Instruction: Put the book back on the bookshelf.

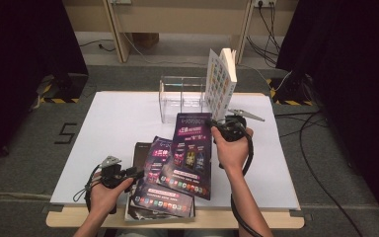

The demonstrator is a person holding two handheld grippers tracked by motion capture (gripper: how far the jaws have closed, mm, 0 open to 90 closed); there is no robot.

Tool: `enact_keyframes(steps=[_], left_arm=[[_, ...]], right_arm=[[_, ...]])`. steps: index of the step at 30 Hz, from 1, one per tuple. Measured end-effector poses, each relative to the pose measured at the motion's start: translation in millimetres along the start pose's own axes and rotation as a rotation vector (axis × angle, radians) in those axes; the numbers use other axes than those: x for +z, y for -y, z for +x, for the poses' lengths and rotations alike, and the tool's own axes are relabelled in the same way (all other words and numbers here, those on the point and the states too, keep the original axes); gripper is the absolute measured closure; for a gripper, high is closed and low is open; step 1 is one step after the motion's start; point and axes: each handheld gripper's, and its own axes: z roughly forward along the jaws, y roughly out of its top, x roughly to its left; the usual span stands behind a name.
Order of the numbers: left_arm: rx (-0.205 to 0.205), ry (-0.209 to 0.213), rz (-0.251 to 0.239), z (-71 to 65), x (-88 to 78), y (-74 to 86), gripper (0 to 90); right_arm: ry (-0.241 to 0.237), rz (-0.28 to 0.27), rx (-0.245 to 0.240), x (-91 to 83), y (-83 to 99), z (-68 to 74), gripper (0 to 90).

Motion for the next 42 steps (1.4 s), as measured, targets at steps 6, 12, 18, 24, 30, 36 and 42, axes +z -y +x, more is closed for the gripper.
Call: enact_keyframes(steps=[6, 12, 18, 24, 30, 36, 42], left_arm=[[0.003, 0.003, -0.006, -0.8, 1.3, 1.5, 55.5], [0.006, 0.003, -0.005, -0.8, 1.9, 2.9, 55.3], [0.003, 0.001, -0.005, 0.3, 1.1, 4.1, 55.1], [0.001, 0.000, -0.009, 1.7, 1.0, 4.6, 54.9], [-0.001, -0.002, -0.009, 3.0, 0.6, 5.2, 54.8], [-0.003, 0.000, -0.008, 3.6, 1.0, 5.9, 54.8], [-0.001, -0.001, -0.001, 3.7, 1.9, 6.7, 54.8]], right_arm=[[0.038, -0.077, -0.050, -2.0, -21.0, 7.0, 84.8], [0.056, -0.125, -0.066, 6.5, -38.4, 11.8, 84.9], [0.075, -0.165, -0.073, 17.8, -55.3, 13.3, 84.8], [0.098, -0.198, -0.097, 29.9, -69.1, 15.7, 84.8], [0.112, -0.217, -0.098, 43.1, -80.9, 15.1, 84.8], [0.135, -0.234, -0.125, 55.3, -93.6, 16.5, 84.8], [0.145, -0.286, -0.150, 64.9, -106.6, 19.1, 84.8]])
